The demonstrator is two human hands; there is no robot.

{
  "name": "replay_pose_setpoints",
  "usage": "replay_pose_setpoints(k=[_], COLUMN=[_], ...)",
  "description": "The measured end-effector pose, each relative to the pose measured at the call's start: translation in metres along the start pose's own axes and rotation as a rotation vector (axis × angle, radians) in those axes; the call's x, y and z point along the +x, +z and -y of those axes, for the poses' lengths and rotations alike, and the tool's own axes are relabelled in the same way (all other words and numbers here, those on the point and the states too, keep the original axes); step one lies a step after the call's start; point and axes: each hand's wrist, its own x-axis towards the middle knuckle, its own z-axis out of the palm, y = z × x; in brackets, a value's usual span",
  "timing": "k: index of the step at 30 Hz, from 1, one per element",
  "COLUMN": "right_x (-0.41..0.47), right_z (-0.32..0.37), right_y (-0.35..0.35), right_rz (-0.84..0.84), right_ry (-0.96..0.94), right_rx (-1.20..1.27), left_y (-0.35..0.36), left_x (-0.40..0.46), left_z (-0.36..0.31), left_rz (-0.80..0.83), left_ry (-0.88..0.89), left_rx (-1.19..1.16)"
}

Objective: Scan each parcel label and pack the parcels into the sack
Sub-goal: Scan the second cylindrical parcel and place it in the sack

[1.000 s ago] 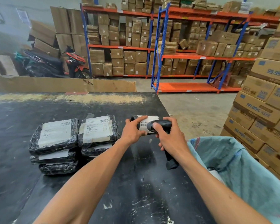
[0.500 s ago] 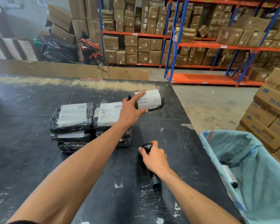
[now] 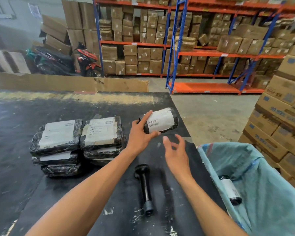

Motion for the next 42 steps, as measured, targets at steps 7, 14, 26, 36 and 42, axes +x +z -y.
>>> replay_pose_setpoints(k=[7, 14, 26, 36, 42], right_x=[0.046, 0.080, 0.085, 0.090, 0.083], right_z=[0.000, -0.064, -0.248, -0.359, -0.401], right_y=[-0.071, -0.187, -0.295, -0.285, -0.267], right_rz=[-0.204, -0.418, 0.036, 0.316, 0.240], right_ry=[0.065, 0.064, 0.368, 0.830, 0.822], right_rx=[0.280, 0.191, -0.525, -0.807, -0.816], left_y=[0.115, 0.222, 0.329, 0.342, 0.342], left_x=[-0.027, -0.043, -0.021, -0.022, -0.022], left_z=[-0.040, -0.052, -0.011, 0.012, 0.014], left_rz=[0.149, 0.440, 0.434, 0.333, 0.309], left_ry=[-0.014, 0.046, -0.097, -0.109, -0.122], left_rx=[-0.165, -0.139, 0.698, 0.756, 0.772])
